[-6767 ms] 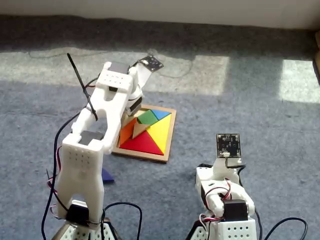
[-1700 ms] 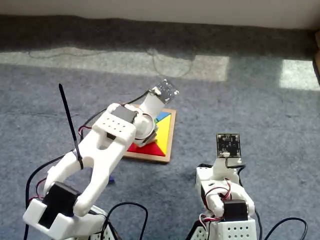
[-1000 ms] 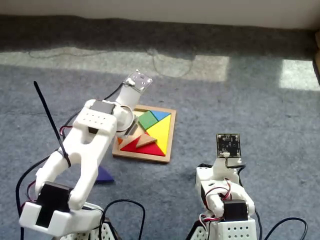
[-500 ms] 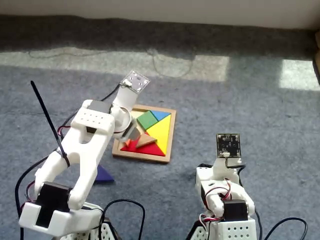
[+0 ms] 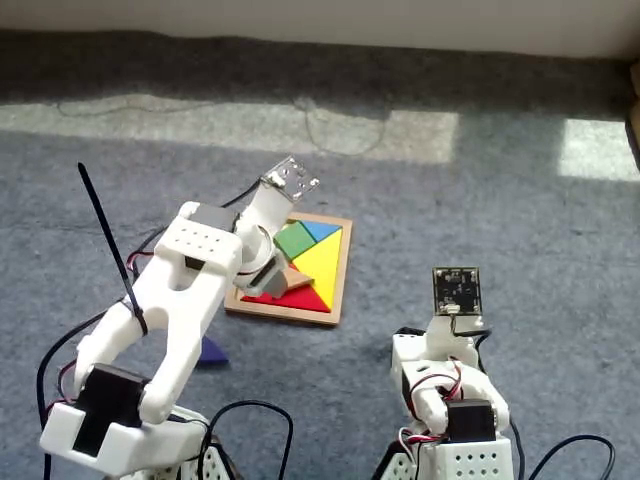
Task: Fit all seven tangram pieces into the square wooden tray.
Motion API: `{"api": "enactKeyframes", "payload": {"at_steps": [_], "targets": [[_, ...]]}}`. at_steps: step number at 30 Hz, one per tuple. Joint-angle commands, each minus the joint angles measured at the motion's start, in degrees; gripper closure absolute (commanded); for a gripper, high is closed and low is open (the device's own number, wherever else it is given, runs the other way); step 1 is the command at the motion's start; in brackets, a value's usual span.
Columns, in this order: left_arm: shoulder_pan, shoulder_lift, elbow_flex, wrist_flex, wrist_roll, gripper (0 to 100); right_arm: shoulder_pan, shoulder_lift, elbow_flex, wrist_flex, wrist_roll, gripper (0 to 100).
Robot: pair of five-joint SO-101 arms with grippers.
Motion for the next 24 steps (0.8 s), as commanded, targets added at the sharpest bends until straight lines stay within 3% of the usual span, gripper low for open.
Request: {"api": "enactKeyframes", "payload": {"at_steps": [1,6,16,24], "targets": [[1.0,-1.6,0.0,-2.3,-0.6,72,0.7,-1.0,7.7,0.4,-0.1,99.2],[1.0,-1.6,2.1,-6.2,-0.4,73,0.7,-1.0,7.7,0.4,-0.1,99.2],[0.7,8.5,-5.2,-5.7,0.7,75,0.7,-1.0,7.7,0.4,-0.1,99.2],[-2.7,9.2,-8.4,-4.7,1.4,77,0.7,-1.0,7.7,0.4,-0.1,99.2]]}}
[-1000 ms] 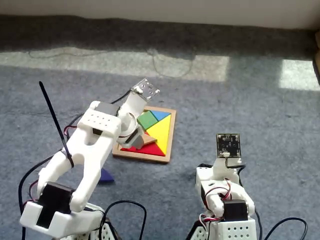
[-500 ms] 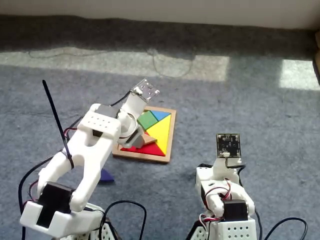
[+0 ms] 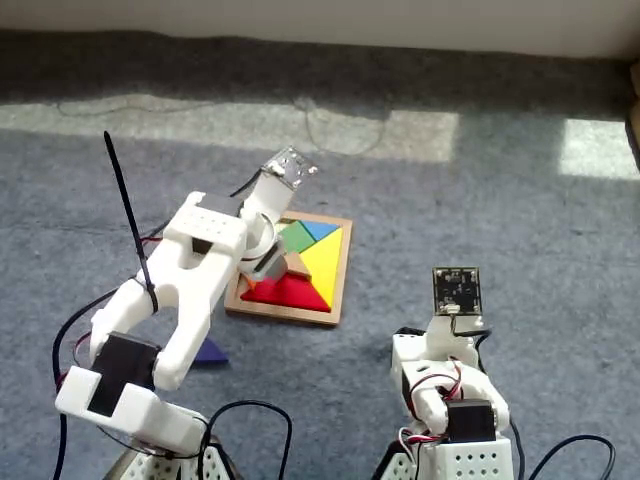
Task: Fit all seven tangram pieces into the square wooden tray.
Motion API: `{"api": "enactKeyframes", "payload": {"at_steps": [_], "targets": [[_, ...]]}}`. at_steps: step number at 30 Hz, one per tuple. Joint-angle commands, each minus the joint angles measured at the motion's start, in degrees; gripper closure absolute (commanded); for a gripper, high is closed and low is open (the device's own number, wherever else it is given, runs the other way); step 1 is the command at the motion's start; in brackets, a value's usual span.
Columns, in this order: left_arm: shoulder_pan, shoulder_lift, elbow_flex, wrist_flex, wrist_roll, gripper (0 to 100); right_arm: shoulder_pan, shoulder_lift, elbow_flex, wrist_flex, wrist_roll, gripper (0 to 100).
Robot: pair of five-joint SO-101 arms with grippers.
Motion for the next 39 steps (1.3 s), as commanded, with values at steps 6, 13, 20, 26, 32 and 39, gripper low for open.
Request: {"api": "enactKeyframes", "payload": {"at_steps": [6,13,20,26,32,39], "targets": [[-1.5,-0.4,-2.9,-1.1,4.0,77,0.7,-1.0,7.7,0.4,-0.1,99.2],[-3.9,-0.4,-2.9,-5.3,5.5,77,0.7,-1.0,7.7,0.4,-0.1,99.2],[-3.6,-0.6,-4.6,-4.9,9.0,77,0.7,-1.0,7.7,0.4,-0.1,99.2],[0.5,-0.7,-6.6,-3.5,9.9,77,0.7,-1.0,7.7,0.4,-0.1,99.2],[7.6,-4.2,-3.5,-3.6,9.9,77,0.7,-1.0,7.7,0.4,-0.1,99.2],[9.0,-1.0,-2.9,-3.6,9.9,77,0.7,-1.0,7.7,0.4,-0.1,99.2]]}}
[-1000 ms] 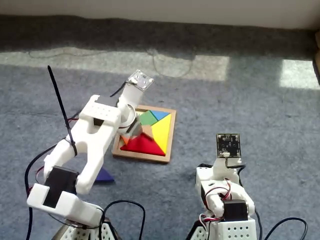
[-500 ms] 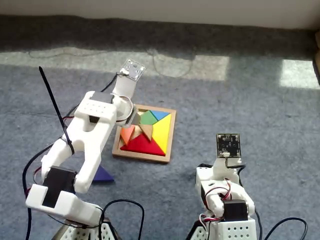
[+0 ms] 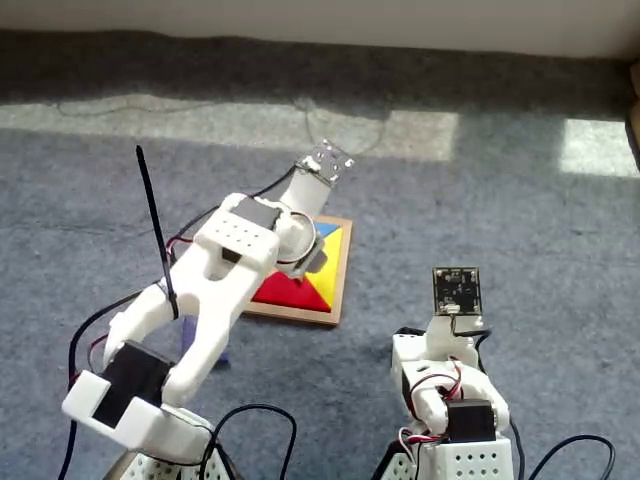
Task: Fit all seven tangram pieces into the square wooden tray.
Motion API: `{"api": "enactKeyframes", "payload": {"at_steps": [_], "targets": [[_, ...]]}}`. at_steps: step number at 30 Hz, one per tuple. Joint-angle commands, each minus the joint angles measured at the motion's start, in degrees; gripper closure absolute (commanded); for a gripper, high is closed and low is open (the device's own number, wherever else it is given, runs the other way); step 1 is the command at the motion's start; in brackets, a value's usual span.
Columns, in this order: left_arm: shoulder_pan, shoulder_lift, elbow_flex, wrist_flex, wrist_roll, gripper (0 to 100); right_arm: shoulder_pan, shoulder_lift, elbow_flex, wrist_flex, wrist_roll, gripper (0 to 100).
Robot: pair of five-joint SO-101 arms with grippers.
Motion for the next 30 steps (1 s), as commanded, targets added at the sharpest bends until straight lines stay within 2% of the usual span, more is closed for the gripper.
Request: {"api": "enactKeyframes", "payload": {"at_steps": [1,13,21,30], "targets": [[-0.7,1.3,-1.1,0.2,0.5,77,0.7,-1.0,7.7,0.4,-0.1,99.2],[-6.5,4.8,-3.6,0.5,0.2,77,0.7,-1.0,7.7,0.4,-0.1,99.2],[-6.3,4.4,-3.6,0.5,0.2,77,0.7,-1.0,7.7,0.4,-0.1,99.2],[-6.1,-7.3,3.6,1.8,0.2,77,0.7,-1.0,7.7,0.4,-0.1,99.2]]}}
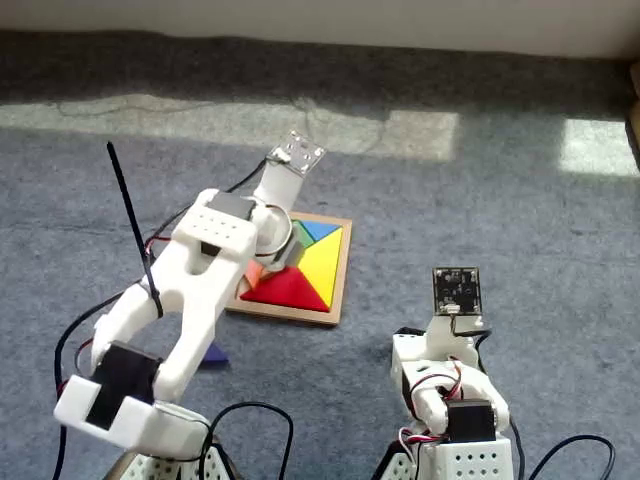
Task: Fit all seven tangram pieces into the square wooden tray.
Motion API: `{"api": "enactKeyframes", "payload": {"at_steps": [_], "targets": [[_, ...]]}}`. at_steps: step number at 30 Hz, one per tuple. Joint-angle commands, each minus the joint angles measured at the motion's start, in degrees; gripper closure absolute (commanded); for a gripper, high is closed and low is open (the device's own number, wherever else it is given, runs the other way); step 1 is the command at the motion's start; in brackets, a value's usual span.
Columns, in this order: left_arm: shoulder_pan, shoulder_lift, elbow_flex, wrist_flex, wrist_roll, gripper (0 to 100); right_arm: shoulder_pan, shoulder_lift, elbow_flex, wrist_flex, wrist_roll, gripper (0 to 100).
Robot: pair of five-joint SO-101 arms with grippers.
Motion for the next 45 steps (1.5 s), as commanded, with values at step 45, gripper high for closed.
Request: {"api": "enactKeyframes", "payload": {"at_steps": [45], "targets": [[-4.4,-2.7,0.7,2.5,-3.1,77,0.7,-1.0,7.7,0.4,-0.1,99.2]]}}
